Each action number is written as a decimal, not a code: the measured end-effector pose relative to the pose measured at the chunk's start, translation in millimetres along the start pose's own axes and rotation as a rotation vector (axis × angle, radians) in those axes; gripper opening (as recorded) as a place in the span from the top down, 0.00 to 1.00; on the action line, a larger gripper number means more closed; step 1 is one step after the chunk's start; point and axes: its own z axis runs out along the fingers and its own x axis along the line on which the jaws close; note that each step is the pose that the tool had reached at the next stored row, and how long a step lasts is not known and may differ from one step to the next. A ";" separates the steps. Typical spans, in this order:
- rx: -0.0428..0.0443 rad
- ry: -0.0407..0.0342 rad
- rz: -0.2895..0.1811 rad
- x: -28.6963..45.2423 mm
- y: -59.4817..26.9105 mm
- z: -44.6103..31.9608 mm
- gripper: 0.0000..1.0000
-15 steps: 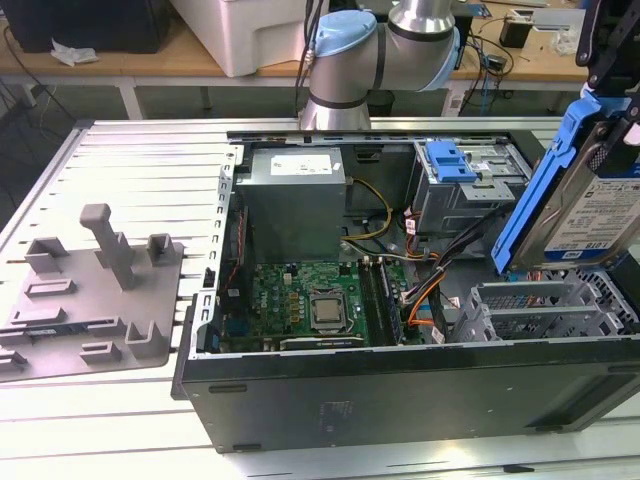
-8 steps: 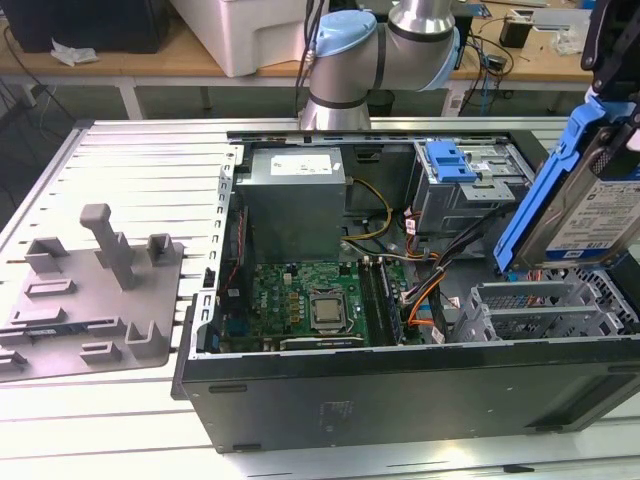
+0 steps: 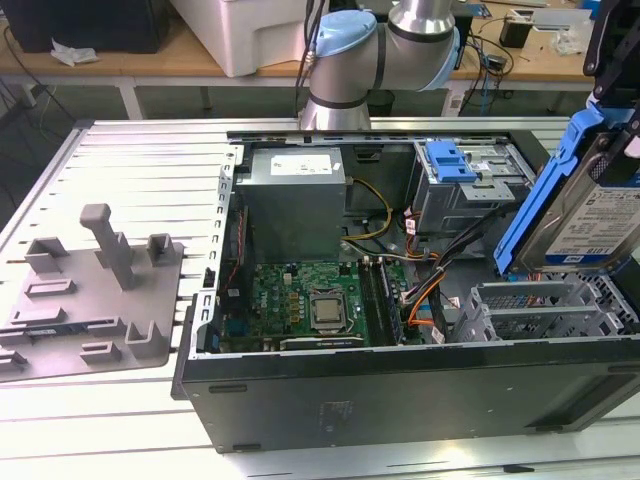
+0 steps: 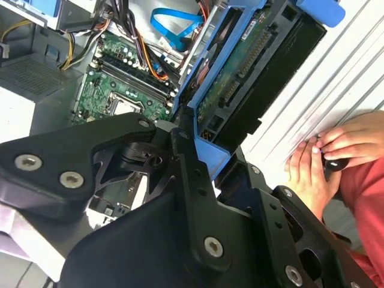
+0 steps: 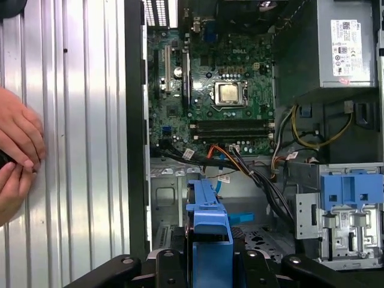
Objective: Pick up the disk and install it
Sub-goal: 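Insert the disk into the insertion slot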
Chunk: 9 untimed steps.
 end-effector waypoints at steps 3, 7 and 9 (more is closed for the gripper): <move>0.0002 -0.0005 0.006 0.1 0.3 1.6 0.64; 0.0003 -0.0001 -0.001 -0.3 1.8 2.8 0.64; -0.0001 0.0002 -0.011 -0.3 2.0 3.0 0.64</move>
